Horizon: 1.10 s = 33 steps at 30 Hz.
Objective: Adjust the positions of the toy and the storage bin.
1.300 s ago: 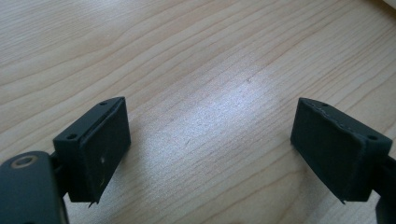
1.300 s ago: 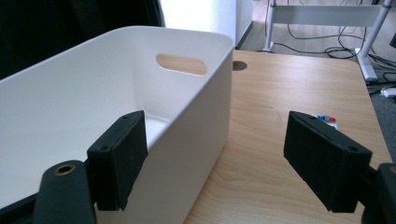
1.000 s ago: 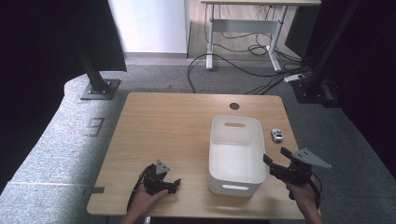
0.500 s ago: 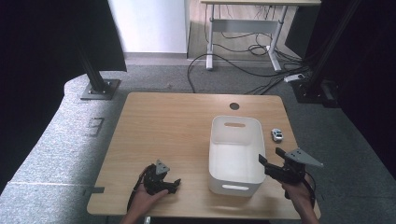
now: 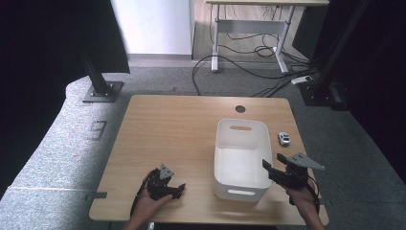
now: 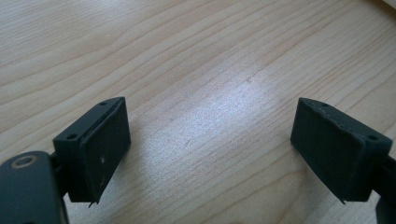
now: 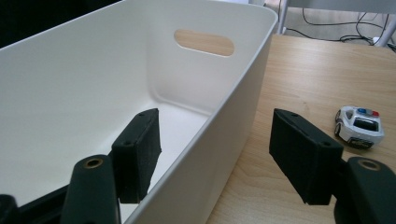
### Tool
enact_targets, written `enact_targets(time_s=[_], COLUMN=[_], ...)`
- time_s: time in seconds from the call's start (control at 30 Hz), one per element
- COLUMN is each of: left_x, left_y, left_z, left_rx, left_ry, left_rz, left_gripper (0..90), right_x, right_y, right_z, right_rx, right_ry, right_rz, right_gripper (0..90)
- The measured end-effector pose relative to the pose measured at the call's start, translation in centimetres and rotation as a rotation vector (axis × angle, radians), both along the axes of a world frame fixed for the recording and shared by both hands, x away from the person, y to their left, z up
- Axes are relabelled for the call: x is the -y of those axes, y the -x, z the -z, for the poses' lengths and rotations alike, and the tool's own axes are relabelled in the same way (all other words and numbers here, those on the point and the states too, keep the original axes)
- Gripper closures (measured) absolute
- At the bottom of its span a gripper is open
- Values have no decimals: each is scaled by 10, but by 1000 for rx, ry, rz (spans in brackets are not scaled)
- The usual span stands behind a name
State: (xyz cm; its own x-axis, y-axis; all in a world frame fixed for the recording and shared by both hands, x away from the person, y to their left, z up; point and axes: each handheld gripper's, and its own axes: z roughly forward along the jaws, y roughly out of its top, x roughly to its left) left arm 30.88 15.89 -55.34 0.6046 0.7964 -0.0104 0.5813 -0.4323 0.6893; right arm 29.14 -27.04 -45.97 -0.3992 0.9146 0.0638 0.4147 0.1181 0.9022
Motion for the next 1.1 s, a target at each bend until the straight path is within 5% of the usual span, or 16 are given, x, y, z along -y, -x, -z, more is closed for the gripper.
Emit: enact_targets(time_s=[0.5, 1.1], left_x=[0, 0], left_y=[0, 0], left_z=[0, 0], left_rx=[0, -1], left_ry=[0, -3], left_rz=[0, 2], left_gripper=[122, 122], right_x=[-11, -19], right_y=[1, 0], right_z=[-3, -9], right_rx=[-95, -130], right_ry=[-20, -3], right_rz=[13, 104], right_gripper=[560, 723])
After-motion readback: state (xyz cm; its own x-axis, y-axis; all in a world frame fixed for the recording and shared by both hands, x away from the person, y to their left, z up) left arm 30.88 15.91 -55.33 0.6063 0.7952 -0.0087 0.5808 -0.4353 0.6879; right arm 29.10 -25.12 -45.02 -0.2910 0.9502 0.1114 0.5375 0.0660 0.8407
